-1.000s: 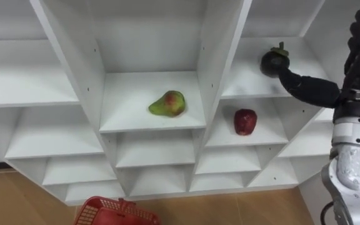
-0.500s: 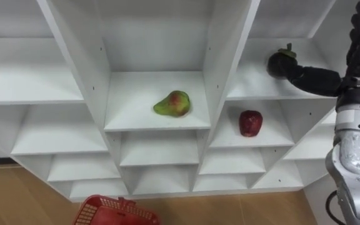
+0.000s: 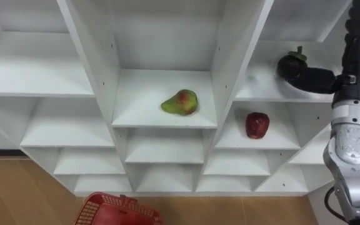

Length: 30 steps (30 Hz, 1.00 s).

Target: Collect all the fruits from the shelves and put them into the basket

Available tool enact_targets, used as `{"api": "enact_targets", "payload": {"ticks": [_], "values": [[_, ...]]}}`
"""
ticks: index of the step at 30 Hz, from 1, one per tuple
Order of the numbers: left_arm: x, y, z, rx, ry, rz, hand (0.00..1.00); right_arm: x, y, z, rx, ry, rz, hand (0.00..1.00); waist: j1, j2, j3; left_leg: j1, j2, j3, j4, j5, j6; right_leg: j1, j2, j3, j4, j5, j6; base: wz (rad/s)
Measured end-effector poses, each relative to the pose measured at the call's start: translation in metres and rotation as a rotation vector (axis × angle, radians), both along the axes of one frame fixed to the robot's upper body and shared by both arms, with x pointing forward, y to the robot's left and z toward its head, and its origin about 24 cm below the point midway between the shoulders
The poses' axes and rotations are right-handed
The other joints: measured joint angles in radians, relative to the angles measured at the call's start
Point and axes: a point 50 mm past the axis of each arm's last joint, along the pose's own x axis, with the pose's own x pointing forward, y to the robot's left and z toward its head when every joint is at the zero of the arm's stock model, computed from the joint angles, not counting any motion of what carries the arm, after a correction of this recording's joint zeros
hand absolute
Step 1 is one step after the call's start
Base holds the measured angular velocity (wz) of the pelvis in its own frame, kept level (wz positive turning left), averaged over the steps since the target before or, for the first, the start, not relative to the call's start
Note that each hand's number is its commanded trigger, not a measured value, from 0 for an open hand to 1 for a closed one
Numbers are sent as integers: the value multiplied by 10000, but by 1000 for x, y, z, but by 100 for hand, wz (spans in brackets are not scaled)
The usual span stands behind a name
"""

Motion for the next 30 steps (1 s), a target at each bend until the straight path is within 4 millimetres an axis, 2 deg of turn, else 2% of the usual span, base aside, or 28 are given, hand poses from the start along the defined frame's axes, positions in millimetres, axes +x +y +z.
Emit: {"api": "enact_targets", "payload": {"ticks": [20, 26, 30], "values": [[4, 2, 2, 32, -21, 56, 100, 10, -4, -15, -17, 1141, 38, 0, 147, -31, -2, -76, -5, -46, 51, 0, 0, -25, -8, -50, -29, -2, 2, 0], [3, 4, 2, 73, -6, 141, 100, 10, -6, -29, -76, 2063, 474, 0, 172, -20, -8, -94, -6, -62, 51, 0, 0, -36, -10, -55, -28, -2, 2, 0], [2, 4, 2, 114, 110, 157, 100, 10, -7, -36, -37, 2482, 709, 0, 140, 30, -74, -93, -5, -65, 52, 0, 0, -29, -10, -58, -24, -1, 2, 0]]}}
